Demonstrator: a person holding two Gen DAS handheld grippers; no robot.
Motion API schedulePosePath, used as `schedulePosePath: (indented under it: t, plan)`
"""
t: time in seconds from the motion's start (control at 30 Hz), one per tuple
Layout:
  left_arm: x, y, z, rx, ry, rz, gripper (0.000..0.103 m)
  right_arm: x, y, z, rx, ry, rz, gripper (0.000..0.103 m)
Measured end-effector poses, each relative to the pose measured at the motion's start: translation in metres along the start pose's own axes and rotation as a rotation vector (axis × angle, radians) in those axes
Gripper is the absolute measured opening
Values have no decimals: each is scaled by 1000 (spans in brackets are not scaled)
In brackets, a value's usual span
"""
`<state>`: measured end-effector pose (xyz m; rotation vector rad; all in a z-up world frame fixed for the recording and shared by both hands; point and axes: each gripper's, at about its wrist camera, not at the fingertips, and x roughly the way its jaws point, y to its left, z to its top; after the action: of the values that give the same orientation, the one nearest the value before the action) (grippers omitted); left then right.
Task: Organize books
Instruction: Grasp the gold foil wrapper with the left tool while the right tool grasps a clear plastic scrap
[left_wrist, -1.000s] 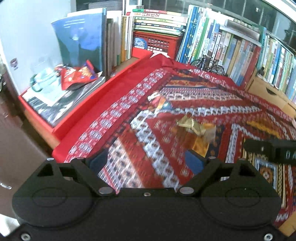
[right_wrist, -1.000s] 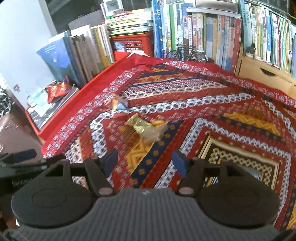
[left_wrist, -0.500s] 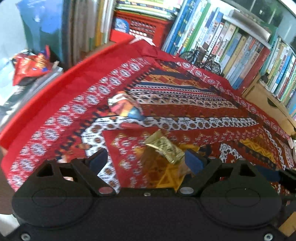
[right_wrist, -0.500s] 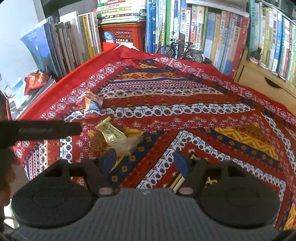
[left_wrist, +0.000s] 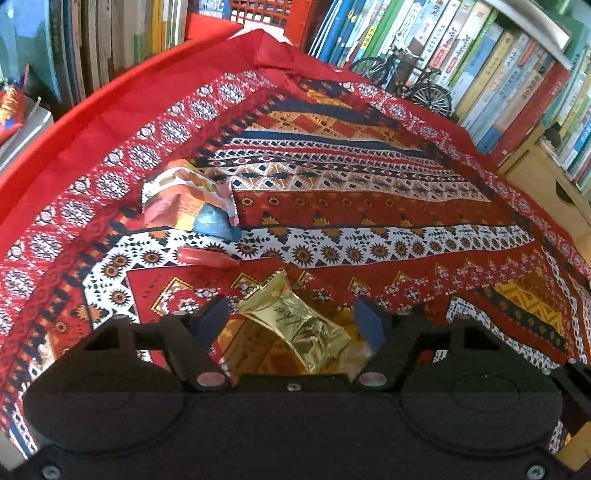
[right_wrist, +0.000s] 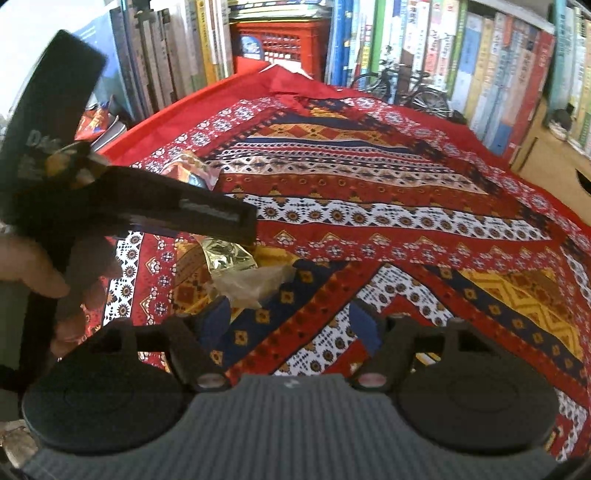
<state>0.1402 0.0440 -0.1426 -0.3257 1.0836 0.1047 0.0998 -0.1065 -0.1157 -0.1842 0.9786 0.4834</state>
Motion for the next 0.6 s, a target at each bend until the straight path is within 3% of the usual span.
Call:
schedulePosePath:
  t: [0.03, 0.1, 0.17, 0.3, 0.5, 0.6]
  plan:
    - [3, 1, 1, -8, 7, -8, 57, 3, 0, 1, -5, 1, 7, 81]
    - [6, 2, 3, -22, 21, -28, 26, 9, 1, 4, -12, 6, 20, 82]
    - [6, 3, 5, -32, 21, -35, 18, 16, 2, 7, -21, 16, 31, 82]
    - [-1, 4, 7, -22, -2, -38, 12, 31, 8, 12, -49, 40, 42, 83]
    - [-11, 10, 9, -28, -20, -39, 12, 48, 18, 12, -116, 82, 45, 83]
    - [-14, 12, 8, -35, -5, -62, 21, 51, 21, 11, -133, 104, 71, 71]
